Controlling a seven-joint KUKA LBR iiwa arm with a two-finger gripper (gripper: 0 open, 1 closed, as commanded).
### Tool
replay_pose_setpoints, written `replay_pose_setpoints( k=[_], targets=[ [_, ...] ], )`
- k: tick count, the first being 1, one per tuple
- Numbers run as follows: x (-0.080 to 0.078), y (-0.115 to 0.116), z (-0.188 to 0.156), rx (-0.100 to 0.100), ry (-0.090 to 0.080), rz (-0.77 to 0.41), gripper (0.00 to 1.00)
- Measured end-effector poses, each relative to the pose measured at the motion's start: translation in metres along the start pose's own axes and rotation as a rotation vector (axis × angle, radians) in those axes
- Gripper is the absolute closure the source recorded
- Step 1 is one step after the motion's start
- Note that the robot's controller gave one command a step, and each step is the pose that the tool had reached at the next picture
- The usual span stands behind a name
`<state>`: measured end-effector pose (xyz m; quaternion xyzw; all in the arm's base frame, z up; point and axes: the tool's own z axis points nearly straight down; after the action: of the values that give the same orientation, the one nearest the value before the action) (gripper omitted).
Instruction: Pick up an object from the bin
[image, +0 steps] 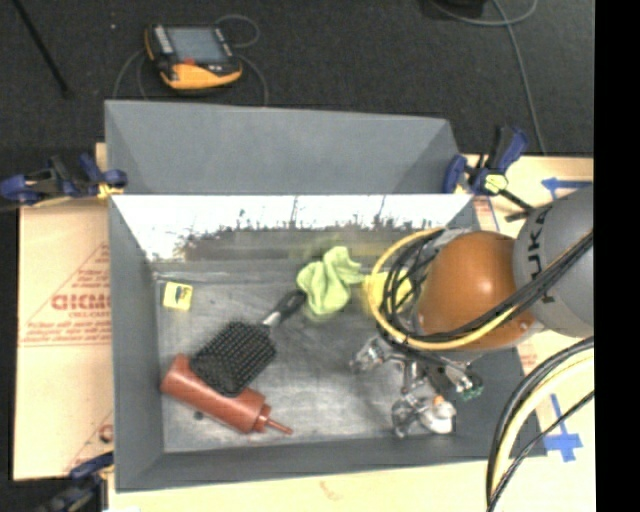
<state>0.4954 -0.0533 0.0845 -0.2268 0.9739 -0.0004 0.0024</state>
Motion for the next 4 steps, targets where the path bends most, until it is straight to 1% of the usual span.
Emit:
replay_pose_setpoints(
  k=[1, 2, 3, 4],
  targets=[
    [0.01, -0.042, -0.014, -0.003, 0.002, 0.014, 0.0],
    [-0.012, -0.074, -0.01, -0.008, 0.003, 0.059, 0.0],
    [-0.03, -0.074, -0.003, -0.001, -0.001, 0.066, 0.0],
    [-0.02, -0.08, 0.001, 0.001, -0.001, -0.004, 0.0]
  ],
)
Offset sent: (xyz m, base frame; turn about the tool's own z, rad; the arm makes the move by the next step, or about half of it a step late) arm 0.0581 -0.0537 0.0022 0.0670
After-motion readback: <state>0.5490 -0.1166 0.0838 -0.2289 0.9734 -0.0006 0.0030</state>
